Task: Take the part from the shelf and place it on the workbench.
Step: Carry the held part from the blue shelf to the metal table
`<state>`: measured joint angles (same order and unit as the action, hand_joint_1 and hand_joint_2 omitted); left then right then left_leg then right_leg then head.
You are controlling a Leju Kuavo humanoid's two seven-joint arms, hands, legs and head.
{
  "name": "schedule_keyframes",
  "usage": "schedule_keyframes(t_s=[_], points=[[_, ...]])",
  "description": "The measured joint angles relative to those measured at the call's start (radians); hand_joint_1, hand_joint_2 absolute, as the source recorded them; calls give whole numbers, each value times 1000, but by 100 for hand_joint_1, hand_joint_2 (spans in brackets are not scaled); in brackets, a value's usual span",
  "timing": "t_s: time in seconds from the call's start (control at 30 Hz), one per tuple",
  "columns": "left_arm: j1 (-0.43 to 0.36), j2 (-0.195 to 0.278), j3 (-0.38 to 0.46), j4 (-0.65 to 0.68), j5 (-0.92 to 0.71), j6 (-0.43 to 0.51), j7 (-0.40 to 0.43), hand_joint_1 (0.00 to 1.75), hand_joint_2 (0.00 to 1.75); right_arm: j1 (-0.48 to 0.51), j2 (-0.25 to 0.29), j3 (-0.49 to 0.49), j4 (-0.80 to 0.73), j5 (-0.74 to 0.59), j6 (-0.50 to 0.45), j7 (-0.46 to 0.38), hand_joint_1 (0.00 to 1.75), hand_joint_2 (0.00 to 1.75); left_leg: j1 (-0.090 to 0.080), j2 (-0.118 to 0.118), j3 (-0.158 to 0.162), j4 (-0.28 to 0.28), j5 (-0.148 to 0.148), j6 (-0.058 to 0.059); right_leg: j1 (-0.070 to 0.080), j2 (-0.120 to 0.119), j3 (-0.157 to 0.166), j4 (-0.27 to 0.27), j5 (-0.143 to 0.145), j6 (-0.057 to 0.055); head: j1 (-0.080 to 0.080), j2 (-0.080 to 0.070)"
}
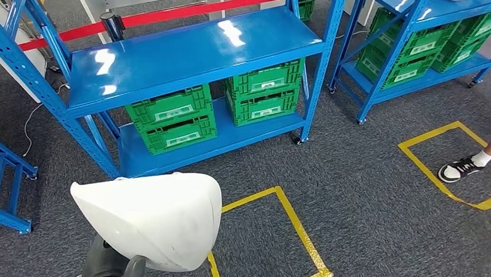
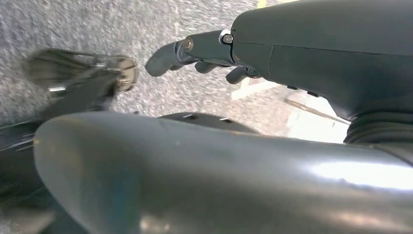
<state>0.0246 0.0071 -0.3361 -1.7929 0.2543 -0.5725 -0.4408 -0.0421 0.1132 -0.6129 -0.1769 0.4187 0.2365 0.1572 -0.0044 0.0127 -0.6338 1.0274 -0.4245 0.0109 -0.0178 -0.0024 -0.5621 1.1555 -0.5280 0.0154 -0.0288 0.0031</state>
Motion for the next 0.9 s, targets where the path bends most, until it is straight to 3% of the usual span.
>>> schedule_keyframes(t_s=[0.07,0.1,0.17,0.2,0.23,0.3,0.33,0.37,0.4,0.47,0.53,0.57,0.6,0.67,0.7,0.73,0.8,0.83,0.87,0.9], points=[[1,9,3,-5,12,6,-9,175,175,-5,1,0,0,8,0,-41,0,0,-2,1,-17,11,15,-13,4,3,63,-105,-30,-10,1,0],[2,14,4,-7,21,7,-17,175,175,-7,1,1,0,13,0,-65,0,0,-3,1,-21,11,24,-19,7,4,69,-125,-38,-16,1,0],[3,22,4,-1,35,2,-32,175,175,-10,0,2,0,19,0,-110,0,0,0,0,-27,9,34,-31,5,2,53,-126,-22,-31,1,0],[3,25,4,5,39,-1,-38,175,175,-12,-3,2,0,21,0,-128,0,0,2,-2,-35,20,16,-37,5,-1,43,-128,-10,-40,1,0],[3,26,4,12,41,-2,-44,175,175,-16,-6,2,0,21,0,-141,0,0,4,-4,-47,50,-22,-43,3,-4,30,-129,3,-47,1,0],[3,26,4,30,44,-3,-52,175,175,-21,-13,2,-1,21,0,-156,0,0,8,-7,-76,162,-127,-54,3,-6,-1,-129,29,-53,0,0],[4,26,4,38,44,-2,-54,175,175,-21,-15,2,-1,22,0,-156,0,0,9,-7,-85,224,-162,-57,3,-6,-17,-128,42,-53,0,0],[5,25,4,46,44,1,-53,175,175,-21,-18,2,-1,22,0,-150,0,0,9,-7,-83,267,-171,-58,4,-7,-33,-126,54,-52,0,0],[7,24,3,52,42,4,-52,175,175,-20,-19,2,-1,21,0,-138,0,0,9,-8,-67,281,-159,-57,4,-8,-50,-125,67,-51,1,0],[9,23,3,62,39,12,-48,175,175,-16,-21,1,-1,10,0,-93,0,0,8,-9,21,202,-110,-48,5,-9,-79,-122,91,-47,1,0],[9,22,3,67,38,15,-50,175,175,-10,-22,-1,-1,-7,0,-48,0,0,2,-10,132,50,-115,-34,7,-8,-98,-123,112,-39,1,0],[10,22,3,68,35,17,-53,175,175,-8,-22,-4,-1,-14,0,-28,0,0,-2,-10,165,-4,-127,-28,6,-8,-101,-125,123,-34,1,0],[12,23,3,69,29,20,-59,175,175,-5,-23,-7,-1,-22,0,-10,0,0,-6,-10,178,-35,-137,-24,4,-9,-102,-130,133,-28,1,0],[19,24,3,70,13,26,-74,175,175,3,-25,-19,-1,-40,0,23,0,0,-6,-9,169,-51,-120,-12,1,-8,-104,-140,150,-15,1,0],[22,24,3,70,7,28,-80,175,175,6,-27,-25,0,-47,0,36,0,0,-4,-8,162,-55,-107,-5,1,-7,-110,-134,138,-9,1,0],[24,24,3,70,4,28,-85,175,175,10,-28,-31,0,-54,0,43,0,0,0,-6,152,-60,-92,2,1,-5,-122,-108,105,-5,1,0],[26,21,3,71,-1,28,-91,175,175,14,-30,-42,0,-67,0,49,0,0,3,-4,126,-60,-67,9,0,-1,-154,1,-1,2,1,0],[27,19,3,71,-2,29,-92,175,175,16,-31,-48,0,-73,0,47,0,0,3,-3,110,-57,-56,9,0,-1,-168,69,-41,5,1,0],[27,17,3,72,-3,28,-92,175,175,16,-32,-54,0,-79,0,41,0,0,3,-1,94,-54,-45,8,-1,-1,-172,121,-55,8,1,0],[26,14,3,74,1,25,-91,175,175,16,-34,-60,0,-85,0,31,0,0,4,0,76,-50,-34,6,-1,-1,-163,148,-45,10,1,0]])
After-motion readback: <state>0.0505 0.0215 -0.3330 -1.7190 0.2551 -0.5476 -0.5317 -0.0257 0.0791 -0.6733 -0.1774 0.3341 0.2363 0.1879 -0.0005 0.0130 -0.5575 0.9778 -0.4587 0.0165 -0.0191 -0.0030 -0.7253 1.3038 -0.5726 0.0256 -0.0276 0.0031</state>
